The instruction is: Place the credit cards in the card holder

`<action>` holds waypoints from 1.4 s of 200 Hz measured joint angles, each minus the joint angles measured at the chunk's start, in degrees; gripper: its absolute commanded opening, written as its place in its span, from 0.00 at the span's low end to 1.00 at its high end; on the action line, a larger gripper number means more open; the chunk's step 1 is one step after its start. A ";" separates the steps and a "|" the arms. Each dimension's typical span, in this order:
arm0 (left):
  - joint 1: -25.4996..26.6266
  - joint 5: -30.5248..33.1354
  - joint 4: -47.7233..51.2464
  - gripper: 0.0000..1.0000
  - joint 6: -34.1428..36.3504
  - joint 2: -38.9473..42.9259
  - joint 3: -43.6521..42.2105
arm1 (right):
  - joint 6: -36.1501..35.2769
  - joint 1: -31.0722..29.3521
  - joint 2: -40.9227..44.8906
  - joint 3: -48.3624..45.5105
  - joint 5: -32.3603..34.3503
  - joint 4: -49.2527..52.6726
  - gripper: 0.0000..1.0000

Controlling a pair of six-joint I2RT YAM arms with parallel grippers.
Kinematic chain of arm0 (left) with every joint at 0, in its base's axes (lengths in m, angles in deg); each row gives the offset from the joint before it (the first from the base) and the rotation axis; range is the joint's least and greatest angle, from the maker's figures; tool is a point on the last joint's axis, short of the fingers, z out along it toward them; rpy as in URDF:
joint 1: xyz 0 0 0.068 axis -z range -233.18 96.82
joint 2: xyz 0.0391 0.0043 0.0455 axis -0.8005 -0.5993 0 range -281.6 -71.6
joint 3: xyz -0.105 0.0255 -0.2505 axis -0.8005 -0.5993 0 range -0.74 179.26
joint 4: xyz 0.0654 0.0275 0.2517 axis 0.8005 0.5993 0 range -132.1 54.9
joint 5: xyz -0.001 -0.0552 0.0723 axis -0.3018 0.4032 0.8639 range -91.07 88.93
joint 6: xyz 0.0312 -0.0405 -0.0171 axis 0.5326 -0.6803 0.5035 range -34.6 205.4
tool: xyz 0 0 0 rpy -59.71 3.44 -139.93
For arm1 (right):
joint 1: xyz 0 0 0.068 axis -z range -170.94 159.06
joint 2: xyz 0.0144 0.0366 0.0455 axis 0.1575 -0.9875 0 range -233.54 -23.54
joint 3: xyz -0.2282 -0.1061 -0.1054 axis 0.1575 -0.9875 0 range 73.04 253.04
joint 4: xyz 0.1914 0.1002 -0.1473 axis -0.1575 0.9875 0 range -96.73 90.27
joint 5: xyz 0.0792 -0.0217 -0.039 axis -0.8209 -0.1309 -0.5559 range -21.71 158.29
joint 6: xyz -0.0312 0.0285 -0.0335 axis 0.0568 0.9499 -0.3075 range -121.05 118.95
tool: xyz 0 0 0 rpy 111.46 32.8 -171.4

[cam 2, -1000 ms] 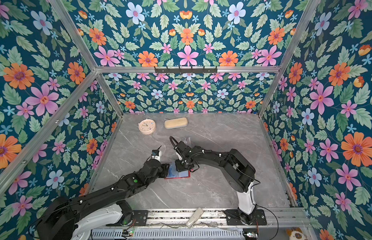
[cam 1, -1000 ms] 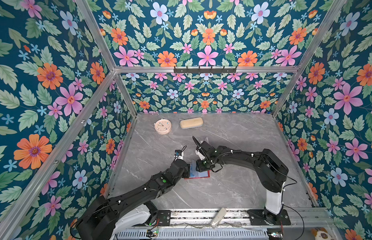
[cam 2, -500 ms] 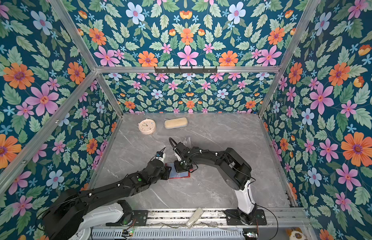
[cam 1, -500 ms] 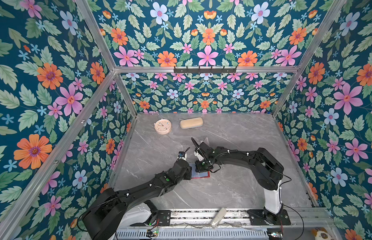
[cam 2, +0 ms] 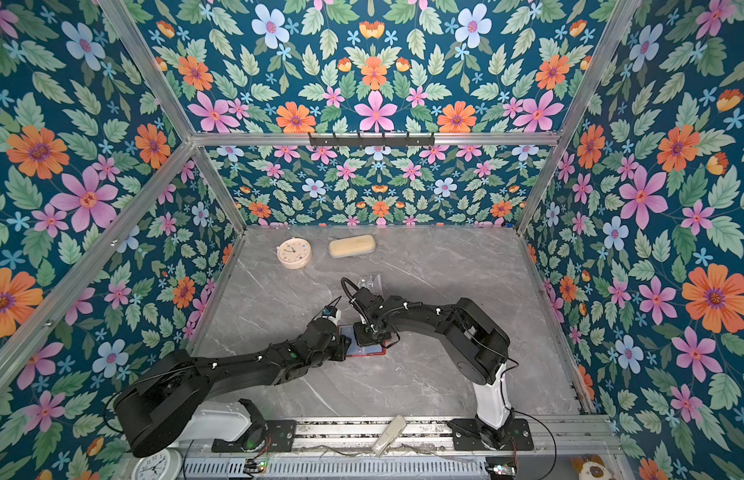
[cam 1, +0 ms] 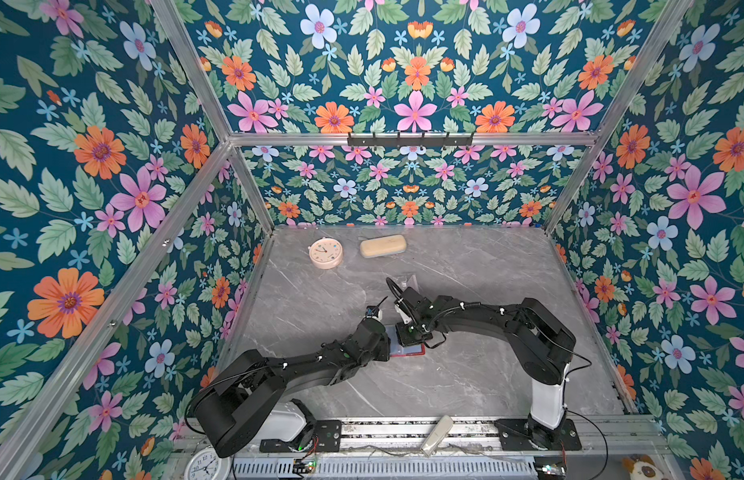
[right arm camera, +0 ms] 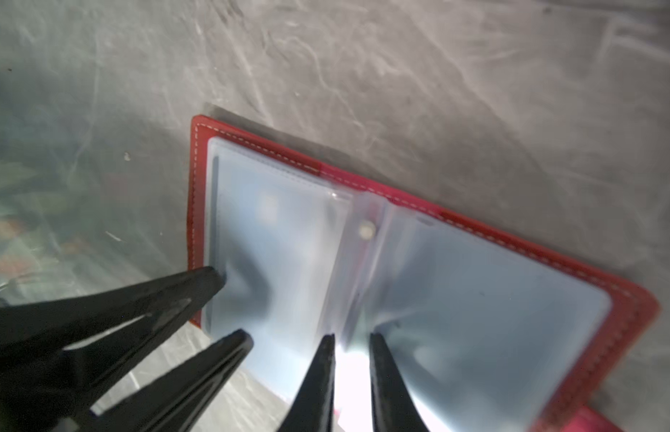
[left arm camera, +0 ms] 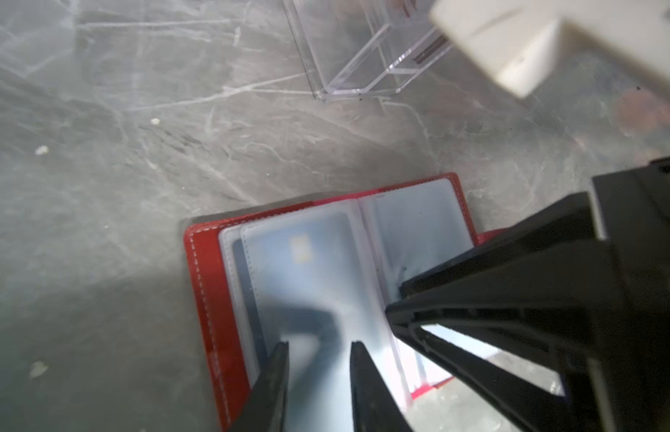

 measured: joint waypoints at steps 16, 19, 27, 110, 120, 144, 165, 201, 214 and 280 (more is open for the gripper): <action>0.00 -0.33 0.26 0.32 0.00 0.35 0.44 | 0.07 0.02 0.81 -0.68 0.96 0.70 0.21; 0.00 -0.48 0.42 0.33 0.00 0.50 0.57 | 0.07 0.04 0.98 -0.81 1.18 0.85 0.21; 0.00 -0.59 0.79 0.34 0.02 1.16 0.94 | 0.22 0.07 1.49 -1.18 1.79 1.46 0.22; -6.19 -3.43 4.17 0.46 3.28 0.85 11.26 | -0.70 3.43 10.67 -2.54 5.11 3.37 0.44; -7.61 -4.13 4.68 0.48 3.96 -0.44 12.87 | -1.36 4.52 11.13 -2.08 5.07 3.76 0.45; -11.06 -7.15 4.63 0.49 5.55 -4.61 16.68 | -3.41 7.89 10.95 0.37 4.92 4.50 0.47; -13.66 -9.88 5.09 0.50 6.54 -9.18 20.44 | -5.27 10.34 9.44 3.65 4.55 6.12 0.49; -16.52 -14.62 5.60 0.50 7.69 -17.31 28.06 | -8.33 13.73 5.46 10.56 3.41 8.39 0.50; -17.20 -15.76 5.97 0.50 7.82 -19.87 30.56 | -9.40 14.97 3.80 13.22 2.86 9.40 0.49; -19.34 -19.65 9.49 0.43 7.67 -29.42 41.00 | -13.27 18.27 -6.14 28.22 -0.48 15.61 0.47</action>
